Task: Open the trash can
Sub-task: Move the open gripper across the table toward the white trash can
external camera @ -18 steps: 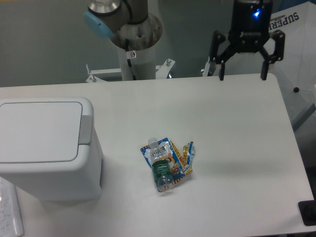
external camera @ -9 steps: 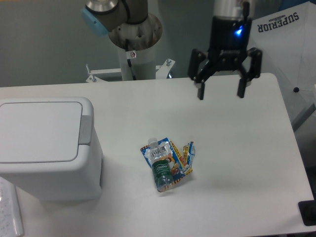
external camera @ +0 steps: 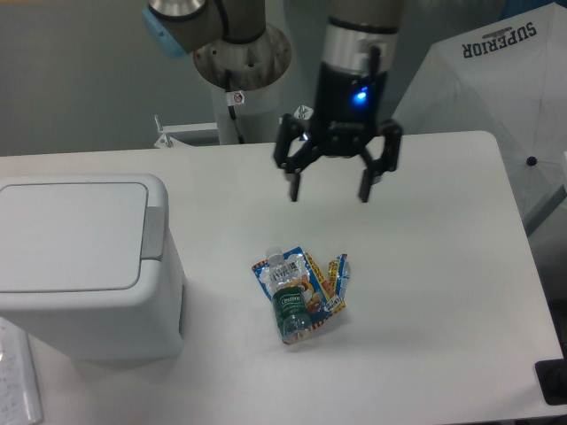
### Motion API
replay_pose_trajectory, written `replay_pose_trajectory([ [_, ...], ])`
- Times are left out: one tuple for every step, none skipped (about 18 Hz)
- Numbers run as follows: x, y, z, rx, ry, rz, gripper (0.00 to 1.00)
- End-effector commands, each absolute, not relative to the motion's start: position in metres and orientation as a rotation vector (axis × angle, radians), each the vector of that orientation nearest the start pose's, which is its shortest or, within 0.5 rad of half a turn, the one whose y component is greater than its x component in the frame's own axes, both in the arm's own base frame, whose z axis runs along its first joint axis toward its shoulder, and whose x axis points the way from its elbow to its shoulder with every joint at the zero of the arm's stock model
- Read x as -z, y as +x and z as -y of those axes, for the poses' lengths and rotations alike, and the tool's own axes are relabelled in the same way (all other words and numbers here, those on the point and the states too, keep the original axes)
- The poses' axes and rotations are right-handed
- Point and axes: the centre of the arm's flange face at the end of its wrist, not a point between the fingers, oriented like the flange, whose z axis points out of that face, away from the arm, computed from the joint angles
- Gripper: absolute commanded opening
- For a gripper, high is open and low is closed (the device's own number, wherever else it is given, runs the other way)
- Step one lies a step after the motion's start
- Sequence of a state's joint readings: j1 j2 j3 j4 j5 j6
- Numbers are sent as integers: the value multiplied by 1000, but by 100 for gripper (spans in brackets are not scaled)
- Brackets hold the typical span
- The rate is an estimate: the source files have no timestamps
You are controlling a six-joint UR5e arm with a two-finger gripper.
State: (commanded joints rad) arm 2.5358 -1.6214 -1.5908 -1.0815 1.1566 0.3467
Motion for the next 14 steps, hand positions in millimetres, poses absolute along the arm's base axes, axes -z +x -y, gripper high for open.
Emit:
replay_pose_trajectory([
  [-518, -334, -459, 102, -2484, 638, 100],
  [-518, -326, -465, 104, -2492, 617, 100],
  [-519, -320, -470, 104, -2495, 599, 100],
  [-519, -312, -476, 104, -2503, 569, 100],
  [-516, -309, -479, 99, -2513, 560, 100],
  [-513, -304, -483, 95, -2527, 544, 100],
  [-509, -299, -489, 96, -2540, 526, 100],
  [-508, -296, -493, 93, -2546, 517, 100],
  [-506, -295, -497, 103, -2553, 518, 100],
  [-506, -291, -503, 108, -2554, 506, 100],
  [-504, -287, -508, 114, -2561, 497, 100],
  [-499, -285, -512, 125, -2567, 493, 100],
  [-498, -284, -515, 137, -2566, 510, 100],
  [-498, -283, -516, 148, -2555, 544, 100],
])
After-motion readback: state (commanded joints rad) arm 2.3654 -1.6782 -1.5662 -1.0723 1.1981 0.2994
